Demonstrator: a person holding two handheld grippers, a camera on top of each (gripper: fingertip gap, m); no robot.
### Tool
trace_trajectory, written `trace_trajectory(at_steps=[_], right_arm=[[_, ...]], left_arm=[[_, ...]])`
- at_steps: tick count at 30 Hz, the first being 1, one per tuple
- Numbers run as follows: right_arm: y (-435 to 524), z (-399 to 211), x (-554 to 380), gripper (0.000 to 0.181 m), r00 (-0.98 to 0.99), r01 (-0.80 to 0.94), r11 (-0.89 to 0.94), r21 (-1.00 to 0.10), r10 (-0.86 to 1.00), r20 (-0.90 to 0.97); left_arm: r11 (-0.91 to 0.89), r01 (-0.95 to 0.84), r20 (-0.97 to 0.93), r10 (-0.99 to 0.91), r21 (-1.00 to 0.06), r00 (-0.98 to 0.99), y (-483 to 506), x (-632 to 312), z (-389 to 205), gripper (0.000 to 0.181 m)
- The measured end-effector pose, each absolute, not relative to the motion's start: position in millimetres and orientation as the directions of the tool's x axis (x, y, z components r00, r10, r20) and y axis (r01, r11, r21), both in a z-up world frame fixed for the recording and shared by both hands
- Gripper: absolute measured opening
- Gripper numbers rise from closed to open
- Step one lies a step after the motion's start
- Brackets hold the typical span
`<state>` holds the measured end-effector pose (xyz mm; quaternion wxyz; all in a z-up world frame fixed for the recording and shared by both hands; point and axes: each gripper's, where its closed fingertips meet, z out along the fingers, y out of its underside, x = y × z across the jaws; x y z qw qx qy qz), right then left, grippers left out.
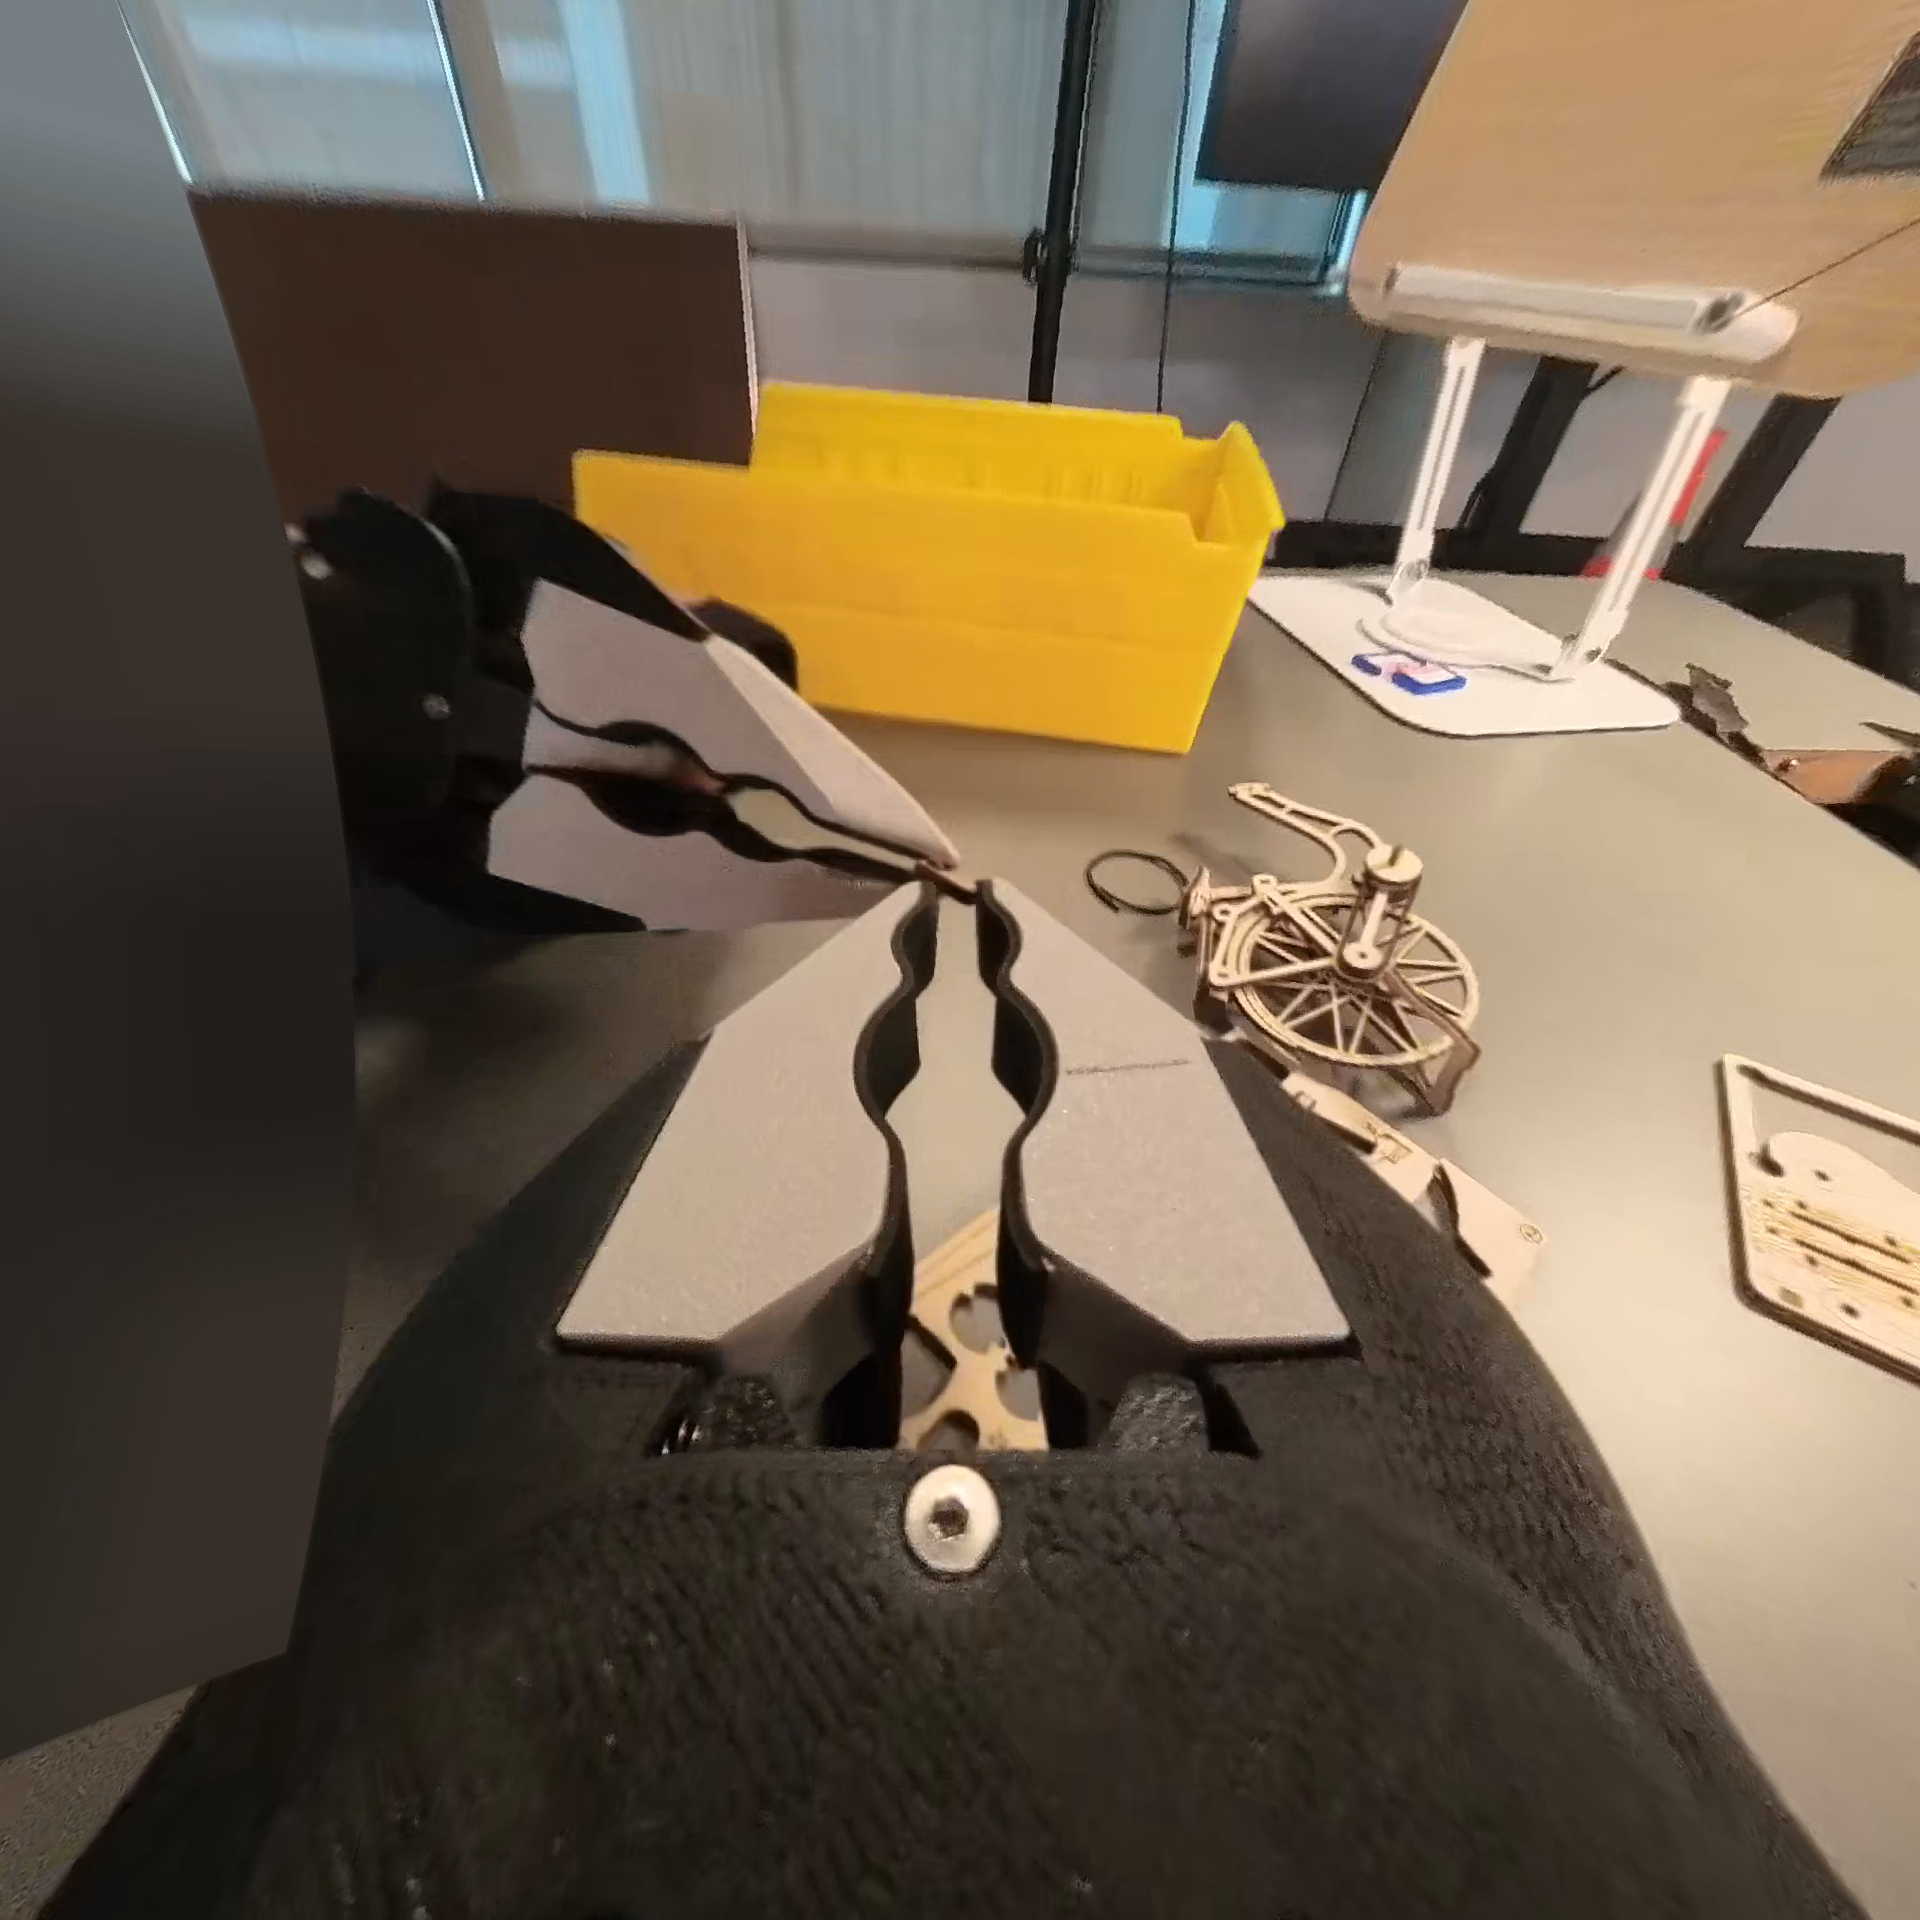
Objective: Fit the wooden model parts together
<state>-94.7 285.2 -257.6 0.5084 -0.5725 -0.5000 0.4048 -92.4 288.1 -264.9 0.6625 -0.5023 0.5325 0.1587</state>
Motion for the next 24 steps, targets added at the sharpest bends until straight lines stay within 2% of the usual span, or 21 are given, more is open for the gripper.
trace_trajectory(at_steps=[6,11,14,24], right_arm=[[279,-274,-94,0.010,0.094,0.236,-0.073,-0.969,0.994,-0.052],[278,-282,-92,0.002,0.082,0.281,-0.135,-0.950,0.990,-0.116],[279,-290,-93,0.000,0.100,0.316,-0.159,-0.935,0.986,-0.134],[279,-297,-95,0.001,0.119,0.356,-0.156,-0.921,0.985,-0.121]], left_arm=[[0.457,-0.872,-0.979,-0.170,-0.176,0.108,289,-100,-282,0.002],[0.444,-0.896,-0.991,-0.120,0.005,-0.065,290,-101,-298,0.002],[0.436,-0.898,-0.988,-0.100,0.060,-0.115,291,-99,-302,0.001],[0.437,-0.892,-0.985,-0.058,0.120,-0.160,289,-94,-302,0.002]])
